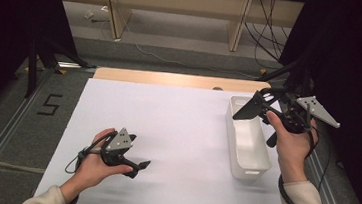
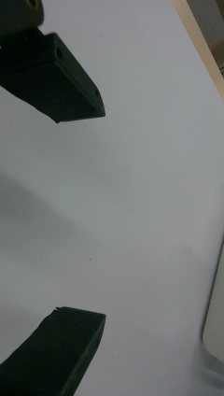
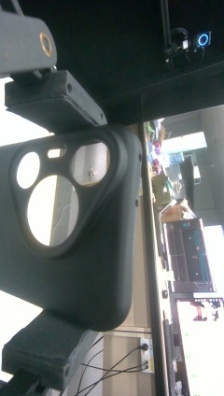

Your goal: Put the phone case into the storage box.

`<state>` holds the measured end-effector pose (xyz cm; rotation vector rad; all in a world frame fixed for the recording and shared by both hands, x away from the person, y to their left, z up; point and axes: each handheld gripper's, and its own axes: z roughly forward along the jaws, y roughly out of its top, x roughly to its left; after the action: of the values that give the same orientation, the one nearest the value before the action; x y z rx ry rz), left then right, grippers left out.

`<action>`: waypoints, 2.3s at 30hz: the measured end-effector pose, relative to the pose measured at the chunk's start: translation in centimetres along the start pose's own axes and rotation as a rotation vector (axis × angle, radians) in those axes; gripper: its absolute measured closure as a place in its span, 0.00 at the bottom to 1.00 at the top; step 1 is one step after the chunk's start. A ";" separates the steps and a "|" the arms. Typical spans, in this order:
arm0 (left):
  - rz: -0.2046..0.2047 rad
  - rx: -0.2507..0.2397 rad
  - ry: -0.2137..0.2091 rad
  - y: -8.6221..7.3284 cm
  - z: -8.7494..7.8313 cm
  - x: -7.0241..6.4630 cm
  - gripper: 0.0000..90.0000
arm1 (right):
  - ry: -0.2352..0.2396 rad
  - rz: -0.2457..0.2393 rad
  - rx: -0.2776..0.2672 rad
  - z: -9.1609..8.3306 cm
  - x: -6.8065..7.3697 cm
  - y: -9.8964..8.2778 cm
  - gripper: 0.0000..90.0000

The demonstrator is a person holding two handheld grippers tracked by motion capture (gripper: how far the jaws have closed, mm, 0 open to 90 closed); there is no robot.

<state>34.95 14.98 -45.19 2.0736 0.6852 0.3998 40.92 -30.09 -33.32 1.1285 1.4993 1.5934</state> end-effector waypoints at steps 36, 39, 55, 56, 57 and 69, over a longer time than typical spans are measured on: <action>0.001 0.000 0.001 0.0 0.0 0.0 0.03 | -0.035 -0.022 0.013 0.1 -0.6 -0.2 0.17; 0.001 -0.001 0.001 0.0 0.0 0.0 0.03 | -0.037 -0.023 0.016 0.1 -0.6 -0.3 0.17; 0.000 -0.001 0.003 0.0 0.0 0.0 0.03 | -0.044 -0.028 0.035 0.4 -0.7 -0.4 0.17; 0.000 -0.001 0.003 0.0 0.0 0.0 0.03 | -0.046 -0.027 0.036 0.5 -0.7 -0.4 0.17; 0.001 -0.001 0.003 0.0 0.0 0.0 0.03 | -0.046 -0.028 0.037 0.5 -0.7 -0.4 0.17; 0.002 -0.001 0.003 0.0 0.0 0.1 0.03 | -0.062 -0.051 0.055 1.3 -0.5 -0.5 0.17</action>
<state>34.98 15.04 -45.19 2.0731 0.6852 0.4046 42.23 -29.93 -33.92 1.1504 1.5275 1.4781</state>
